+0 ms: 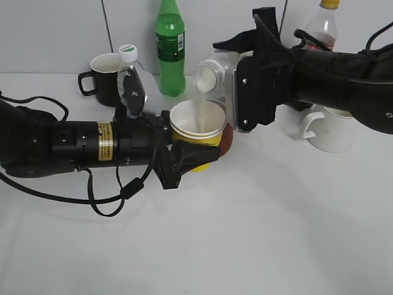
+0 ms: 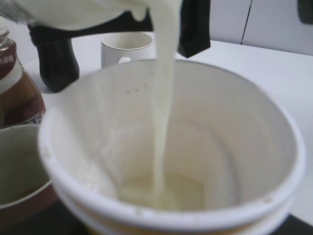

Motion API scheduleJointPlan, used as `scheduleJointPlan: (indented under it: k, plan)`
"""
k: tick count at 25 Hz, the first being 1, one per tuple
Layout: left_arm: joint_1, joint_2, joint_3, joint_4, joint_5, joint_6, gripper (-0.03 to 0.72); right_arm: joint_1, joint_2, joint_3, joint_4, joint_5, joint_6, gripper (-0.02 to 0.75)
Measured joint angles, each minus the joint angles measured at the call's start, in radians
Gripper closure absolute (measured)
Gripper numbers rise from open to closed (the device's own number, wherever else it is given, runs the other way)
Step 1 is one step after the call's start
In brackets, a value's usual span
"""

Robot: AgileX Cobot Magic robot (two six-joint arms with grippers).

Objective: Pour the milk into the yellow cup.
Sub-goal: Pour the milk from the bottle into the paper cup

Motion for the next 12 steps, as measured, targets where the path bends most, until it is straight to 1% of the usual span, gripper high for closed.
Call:
scheduleJointPlan:
  k: [8,12]
  plan:
    - [0.000,0.000,0.000,-0.010,-0.046,0.001,0.275,0.000,0.000,0.000,0.000,0.000,0.253,0.289]
    - [0.016,-0.001,0.000,-0.031,-0.054,0.001,0.275,0.000,0.000,0.000,0.006,-0.005,0.471,0.289]
